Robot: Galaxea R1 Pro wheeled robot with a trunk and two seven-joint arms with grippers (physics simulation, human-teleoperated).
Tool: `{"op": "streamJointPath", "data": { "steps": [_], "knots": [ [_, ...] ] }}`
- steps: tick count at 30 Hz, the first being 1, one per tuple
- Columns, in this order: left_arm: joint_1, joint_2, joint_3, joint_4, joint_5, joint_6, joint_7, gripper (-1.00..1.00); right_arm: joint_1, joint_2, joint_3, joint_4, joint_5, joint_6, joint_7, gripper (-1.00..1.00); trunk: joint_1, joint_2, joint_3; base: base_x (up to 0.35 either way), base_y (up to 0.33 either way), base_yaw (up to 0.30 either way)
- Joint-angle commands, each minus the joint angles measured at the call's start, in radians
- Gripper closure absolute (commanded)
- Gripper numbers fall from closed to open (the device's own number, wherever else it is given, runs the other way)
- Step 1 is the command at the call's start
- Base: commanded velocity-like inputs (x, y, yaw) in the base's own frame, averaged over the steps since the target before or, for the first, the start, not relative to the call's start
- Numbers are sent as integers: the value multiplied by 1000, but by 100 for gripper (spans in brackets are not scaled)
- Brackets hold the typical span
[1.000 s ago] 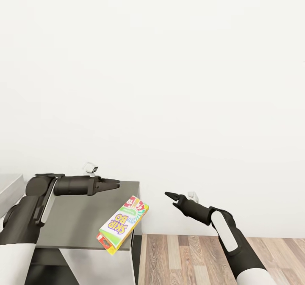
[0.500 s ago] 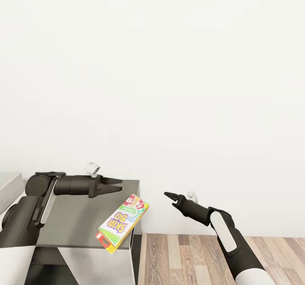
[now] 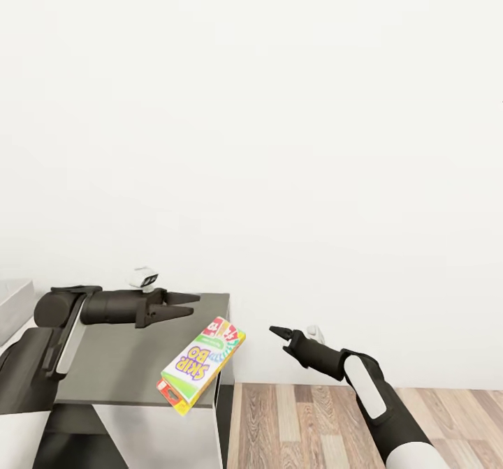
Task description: Put all the toys in the child's room - the three board games (two on the bed and one on the table), the two jigsaw puzzles on the table, and the tennis ball on the table - inside the toy box on the table in the child's room.
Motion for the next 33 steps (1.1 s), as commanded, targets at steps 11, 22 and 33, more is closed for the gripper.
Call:
{"op": "streamJointPath", "data": {
  "steps": [11,22,33],
  "knots": [
    [0,9,0,0,5,11,-4,-100,-3,13,-1,11,-1,6,2,-100,42,-78,-36,0,0,0],
    [1,9,-1,0,6,11,-4,-100,-3,39,0,11,2,15,9,-100,85,-155,-70,0,0,0],
    [1,7,-2,0,6,11,-4,-100,-17,25,-11,9,-6,26,27,-100,100,-183,-83,0,0,0]
  ]
}}
